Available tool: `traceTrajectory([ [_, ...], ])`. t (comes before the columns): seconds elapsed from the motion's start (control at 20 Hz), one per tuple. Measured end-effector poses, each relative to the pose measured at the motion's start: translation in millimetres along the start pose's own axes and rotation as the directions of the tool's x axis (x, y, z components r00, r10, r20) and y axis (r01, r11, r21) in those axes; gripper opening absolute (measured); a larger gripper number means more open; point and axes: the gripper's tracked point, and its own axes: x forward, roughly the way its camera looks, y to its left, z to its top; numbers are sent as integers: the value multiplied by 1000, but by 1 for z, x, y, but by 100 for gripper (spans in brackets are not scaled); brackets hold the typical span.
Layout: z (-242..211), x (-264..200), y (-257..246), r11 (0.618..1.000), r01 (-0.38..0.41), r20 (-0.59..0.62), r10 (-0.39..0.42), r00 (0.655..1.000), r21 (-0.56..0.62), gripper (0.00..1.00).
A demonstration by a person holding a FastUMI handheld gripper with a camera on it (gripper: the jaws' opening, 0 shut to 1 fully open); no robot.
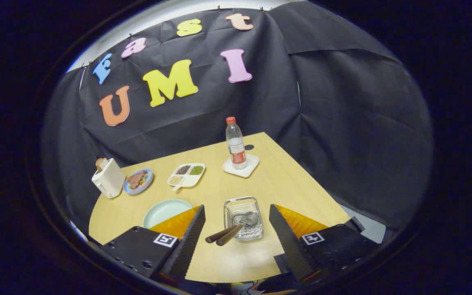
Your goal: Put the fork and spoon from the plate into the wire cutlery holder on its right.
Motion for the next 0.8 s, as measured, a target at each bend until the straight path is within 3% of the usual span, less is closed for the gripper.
traceTrajectory([
  [0.5, 20, -73, 71, 995, -66, 235, 83, 969, -80, 96],
  [0.8, 16, -114, 125, 987, -63, 326, 109, 939, -147, 96],
])
